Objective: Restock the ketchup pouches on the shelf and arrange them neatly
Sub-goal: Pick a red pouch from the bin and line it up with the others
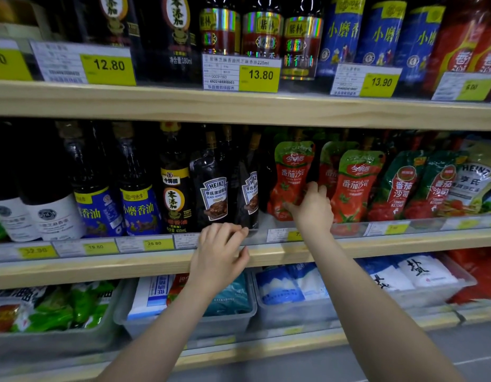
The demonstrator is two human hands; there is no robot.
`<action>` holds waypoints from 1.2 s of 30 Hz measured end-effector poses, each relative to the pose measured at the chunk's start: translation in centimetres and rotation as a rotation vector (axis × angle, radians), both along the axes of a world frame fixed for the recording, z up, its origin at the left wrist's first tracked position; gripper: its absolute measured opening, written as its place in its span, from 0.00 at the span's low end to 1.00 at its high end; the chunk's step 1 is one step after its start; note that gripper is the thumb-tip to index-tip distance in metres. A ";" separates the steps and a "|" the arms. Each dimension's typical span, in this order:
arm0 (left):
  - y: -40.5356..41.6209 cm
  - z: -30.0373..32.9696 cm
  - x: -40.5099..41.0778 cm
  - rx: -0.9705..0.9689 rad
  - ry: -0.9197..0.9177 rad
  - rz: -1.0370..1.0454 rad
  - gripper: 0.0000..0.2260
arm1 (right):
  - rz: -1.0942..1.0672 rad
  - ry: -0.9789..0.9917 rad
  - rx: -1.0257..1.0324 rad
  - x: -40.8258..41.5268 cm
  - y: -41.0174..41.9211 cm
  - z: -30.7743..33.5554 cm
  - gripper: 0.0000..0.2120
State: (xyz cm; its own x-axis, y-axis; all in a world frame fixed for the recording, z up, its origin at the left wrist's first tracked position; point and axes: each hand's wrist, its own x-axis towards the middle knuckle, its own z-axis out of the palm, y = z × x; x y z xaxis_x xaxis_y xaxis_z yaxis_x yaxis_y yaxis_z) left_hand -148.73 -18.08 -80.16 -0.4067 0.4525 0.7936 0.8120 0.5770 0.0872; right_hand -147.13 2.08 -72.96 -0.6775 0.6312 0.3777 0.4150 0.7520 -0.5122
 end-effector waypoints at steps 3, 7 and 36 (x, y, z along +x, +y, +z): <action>-0.1 0.5 0.3 -0.023 -0.022 -0.012 0.13 | 0.033 0.012 0.008 0.6 -0.5 0.4 0.29; -1.2 0.7 1.1 -0.040 -0.086 -0.077 0.15 | 0.258 0.154 0.001 3.7 -2.4 -0.2 0.30; -6.3 -6.7 7.1 -0.170 -0.408 -0.104 0.11 | 0.716 0.002 -0.365 9.7 -10.3 -14.4 0.27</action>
State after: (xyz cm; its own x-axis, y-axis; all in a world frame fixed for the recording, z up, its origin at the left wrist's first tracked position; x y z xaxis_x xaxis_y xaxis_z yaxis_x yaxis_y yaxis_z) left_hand -141.60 -24.36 -86.83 -0.6164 0.6177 0.4884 0.7853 0.5278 0.3236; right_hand -137.45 -8.24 -87.32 -0.9641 0.1273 0.2332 -0.1062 0.6200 -0.7774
